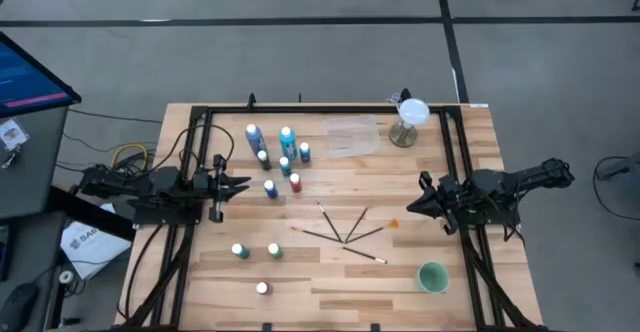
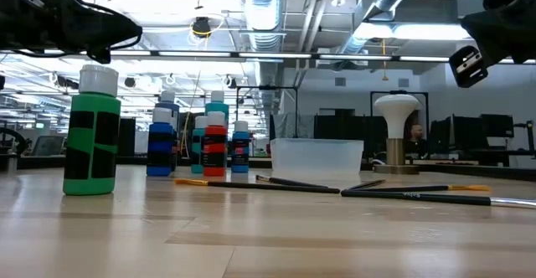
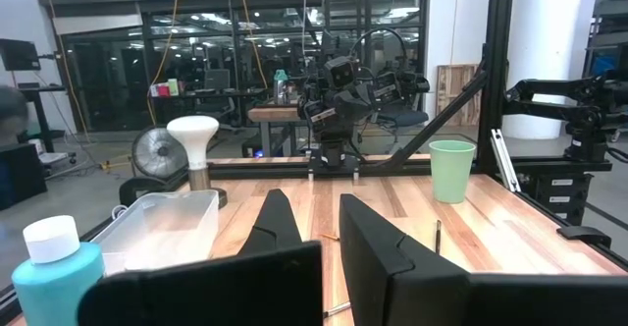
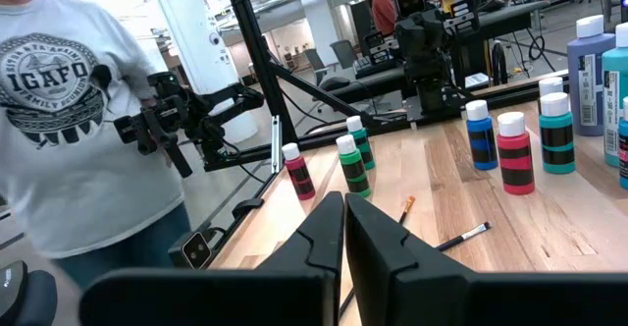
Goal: Pick & Place Paint Supplies
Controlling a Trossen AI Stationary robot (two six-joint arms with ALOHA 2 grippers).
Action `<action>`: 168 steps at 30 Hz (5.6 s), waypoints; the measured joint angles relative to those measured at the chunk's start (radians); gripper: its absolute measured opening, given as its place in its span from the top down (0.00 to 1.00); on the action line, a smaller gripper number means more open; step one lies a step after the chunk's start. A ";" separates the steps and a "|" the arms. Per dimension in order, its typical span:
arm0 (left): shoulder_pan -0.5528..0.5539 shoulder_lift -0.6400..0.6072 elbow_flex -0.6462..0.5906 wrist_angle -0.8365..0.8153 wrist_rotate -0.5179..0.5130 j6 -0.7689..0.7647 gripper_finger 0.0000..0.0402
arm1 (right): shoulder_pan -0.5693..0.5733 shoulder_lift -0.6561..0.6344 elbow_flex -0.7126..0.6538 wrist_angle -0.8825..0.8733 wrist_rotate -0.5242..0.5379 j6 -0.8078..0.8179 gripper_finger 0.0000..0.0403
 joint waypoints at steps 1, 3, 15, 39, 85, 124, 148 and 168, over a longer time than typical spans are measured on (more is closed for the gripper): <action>0.000 0.000 0.000 0.000 0.000 0.001 1.00 | 0.000 0.000 0.000 0.000 0.000 0.000 0.98; 0.001 0.001 0.000 0.000 -0.013 0.005 1.00 | 0.000 0.000 0.000 0.000 0.000 0.000 0.98; 0.002 0.006 0.000 0.008 -0.032 0.001 1.00 | -0.027 0.000 0.000 -0.002 0.023 -0.149 0.98; 0.002 0.006 0.000 0.030 -0.071 0.000 1.00 | -0.032 0.000 0.000 0.122 0.025 0.199 0.98; 0.002 0.006 0.000 0.045 -0.070 0.000 1.00 | -0.314 1.187 0.929 0.028 0.219 -0.326 0.31; 0.002 0.006 0.000 0.052 -0.070 0.000 1.00 | -0.538 2.111 1.619 0.005 0.095 -0.262 0.31; 0.002 0.006 0.000 0.052 -0.070 0.000 1.00 | -0.554 2.142 1.618 0.024 0.096 -0.269 0.55; 0.002 0.006 0.000 0.052 -0.070 0.000 1.00 | -0.584 2.134 1.692 -0.071 0.071 -0.249 0.73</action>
